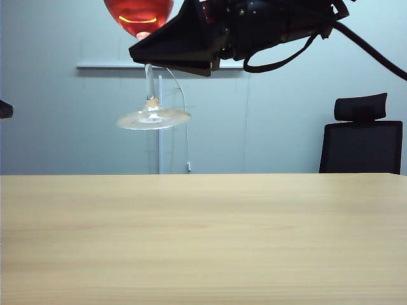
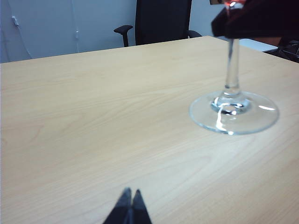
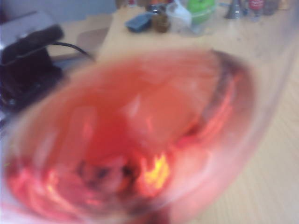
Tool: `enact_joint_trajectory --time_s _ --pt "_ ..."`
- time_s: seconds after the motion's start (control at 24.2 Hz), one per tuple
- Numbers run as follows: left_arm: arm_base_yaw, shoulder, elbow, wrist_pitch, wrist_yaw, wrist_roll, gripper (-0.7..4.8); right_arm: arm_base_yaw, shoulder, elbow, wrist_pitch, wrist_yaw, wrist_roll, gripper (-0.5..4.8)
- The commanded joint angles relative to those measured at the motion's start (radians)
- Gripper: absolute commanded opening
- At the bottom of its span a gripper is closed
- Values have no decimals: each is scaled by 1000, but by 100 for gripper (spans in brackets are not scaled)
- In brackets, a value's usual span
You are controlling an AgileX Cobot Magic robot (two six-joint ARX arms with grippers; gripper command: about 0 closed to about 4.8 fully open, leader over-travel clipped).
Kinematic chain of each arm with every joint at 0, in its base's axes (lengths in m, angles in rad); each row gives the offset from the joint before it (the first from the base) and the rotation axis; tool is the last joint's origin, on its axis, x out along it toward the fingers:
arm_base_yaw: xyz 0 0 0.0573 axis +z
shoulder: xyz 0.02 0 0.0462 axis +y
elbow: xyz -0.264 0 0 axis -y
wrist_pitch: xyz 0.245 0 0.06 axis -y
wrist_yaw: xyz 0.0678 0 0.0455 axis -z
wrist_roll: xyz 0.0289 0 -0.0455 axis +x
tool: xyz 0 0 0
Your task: Gently pick up the goblet, rotate it counterclockwise for two full turns (viewing from above), and then place it back on the table.
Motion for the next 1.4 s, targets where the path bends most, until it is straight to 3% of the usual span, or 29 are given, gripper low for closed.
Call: enact_joint_trajectory --time_s 0.04,0.17,0.33,0.5,0.87,0.95,1.07,1.28,1.4 --pt "-1 2 4 5 4 0 -5 2 -23 -28 121 -45 57 -4" --pt "-1 2 4 5 4 0 -5 -18 -23 -158 529 -61 325 -4" --pt "-1 2 4 5 4 0 -5 -53 -23 -309 949 51 572 -4" --pt "-1 2 4 5 4 0 -5 -86 -23 -401 1089 179 695 -4" --pt "-1 2 4 5 4 0 -5 -86 -23 -430 1013 569 732 -4" --pt "-1 2 4 5 4 0 -5 -82 -23 -429 975 634 682 -4" --pt "-1 2 4 5 4 0 -5 -61 -22 -421 875 810 593 -4" --pt "-2 2 4 5 4 0 -5 -20 -12 -344 695 908 427 -4" --pt "-2 2 4 5 4 0 -5 -8 -8 -301 650 879 359 -4"
